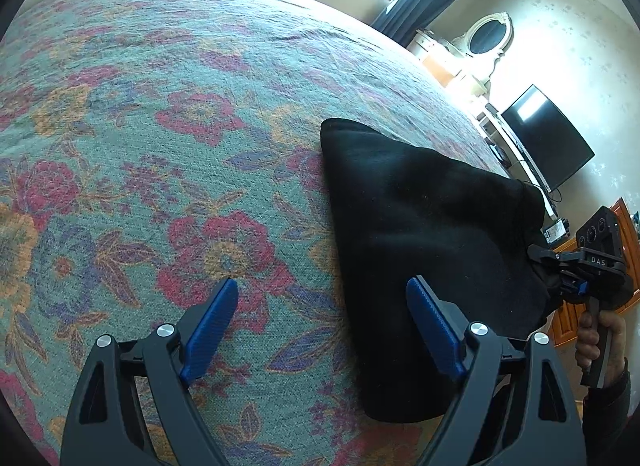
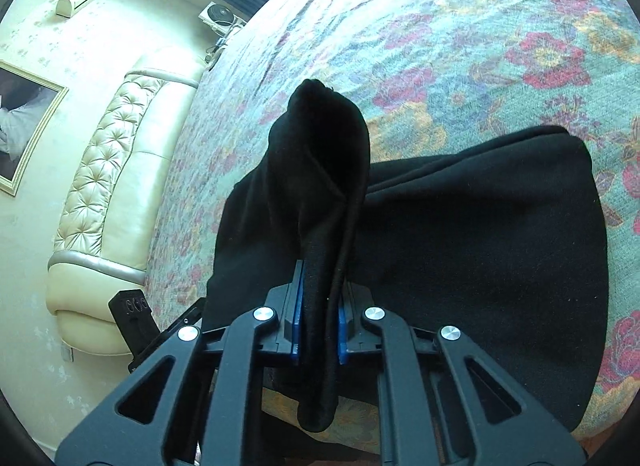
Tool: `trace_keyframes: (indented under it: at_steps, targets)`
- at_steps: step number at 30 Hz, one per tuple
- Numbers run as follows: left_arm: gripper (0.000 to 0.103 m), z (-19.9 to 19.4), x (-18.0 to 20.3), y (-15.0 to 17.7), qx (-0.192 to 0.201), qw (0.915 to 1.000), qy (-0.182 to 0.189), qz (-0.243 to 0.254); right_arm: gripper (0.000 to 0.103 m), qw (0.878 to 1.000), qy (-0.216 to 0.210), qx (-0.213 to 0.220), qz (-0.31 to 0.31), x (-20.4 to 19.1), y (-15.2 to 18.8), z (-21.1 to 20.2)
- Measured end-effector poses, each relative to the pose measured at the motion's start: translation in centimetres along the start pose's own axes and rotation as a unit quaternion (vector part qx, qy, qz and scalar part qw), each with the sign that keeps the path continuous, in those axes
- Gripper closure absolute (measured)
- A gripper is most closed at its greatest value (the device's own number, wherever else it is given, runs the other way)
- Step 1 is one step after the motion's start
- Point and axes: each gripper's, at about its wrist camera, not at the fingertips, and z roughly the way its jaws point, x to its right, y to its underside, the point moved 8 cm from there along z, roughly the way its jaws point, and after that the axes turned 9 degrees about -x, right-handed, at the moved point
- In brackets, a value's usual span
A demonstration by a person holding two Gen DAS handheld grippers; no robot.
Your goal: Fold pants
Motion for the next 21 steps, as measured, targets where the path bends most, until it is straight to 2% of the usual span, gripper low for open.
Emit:
trace_keyframes:
  at_steps: [9,21]
  targets:
    - [0.018,0.2,1.3,-0.1,-0.005,0.9998,-0.001,0.017,0.091,0.999,0.011,0.027,-0.015,-0.4,-0.6,-3.8]
    - [0.018,1.0,3.9,-0.5,-0.014,0.9992,0.013,0.036,0.091,0.999,0.019,0.039,0.018,4.0,-0.8,-7.4]
